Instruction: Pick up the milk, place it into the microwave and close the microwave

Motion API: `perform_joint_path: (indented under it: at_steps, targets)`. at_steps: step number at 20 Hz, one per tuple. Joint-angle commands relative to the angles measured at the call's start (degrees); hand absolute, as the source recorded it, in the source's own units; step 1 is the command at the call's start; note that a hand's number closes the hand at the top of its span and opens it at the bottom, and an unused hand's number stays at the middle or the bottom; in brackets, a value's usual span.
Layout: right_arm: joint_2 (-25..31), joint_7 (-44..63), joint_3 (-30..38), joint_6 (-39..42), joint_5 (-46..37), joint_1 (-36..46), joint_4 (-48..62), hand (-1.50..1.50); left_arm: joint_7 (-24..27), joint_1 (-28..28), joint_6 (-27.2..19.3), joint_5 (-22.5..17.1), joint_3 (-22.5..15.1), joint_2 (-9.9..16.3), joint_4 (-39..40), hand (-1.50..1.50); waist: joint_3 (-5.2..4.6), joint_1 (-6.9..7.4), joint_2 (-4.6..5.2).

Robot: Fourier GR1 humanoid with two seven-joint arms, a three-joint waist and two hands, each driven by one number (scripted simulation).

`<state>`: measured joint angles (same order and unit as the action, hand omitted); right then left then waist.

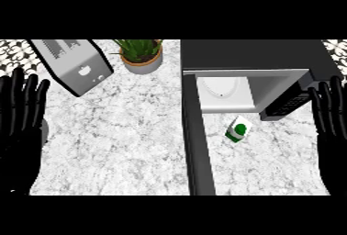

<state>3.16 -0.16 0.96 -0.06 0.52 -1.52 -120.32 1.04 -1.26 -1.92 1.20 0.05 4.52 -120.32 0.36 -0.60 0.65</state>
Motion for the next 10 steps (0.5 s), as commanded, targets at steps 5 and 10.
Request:
perform_joint_path:
  at_steps: [5, 10]
  targets:
    - [-3.1, 3.5, -12.5, -25.1, -19.6, 11.8, 6.9, -1.5, -1.2, 0.6, -0.8, 1.9, -2.7, -1.6, -0.1, -1.5, -0.47, 1.97, -0.57]
    - [-3.1, 10.8, -24.3, -36.2, -26.2, 13.0, 15.0, -1.5, -7.2, 8.4, -0.8, -2.7, -1.2, -2.1, -5.8, -1.5, -0.43, 2.01, -0.74]
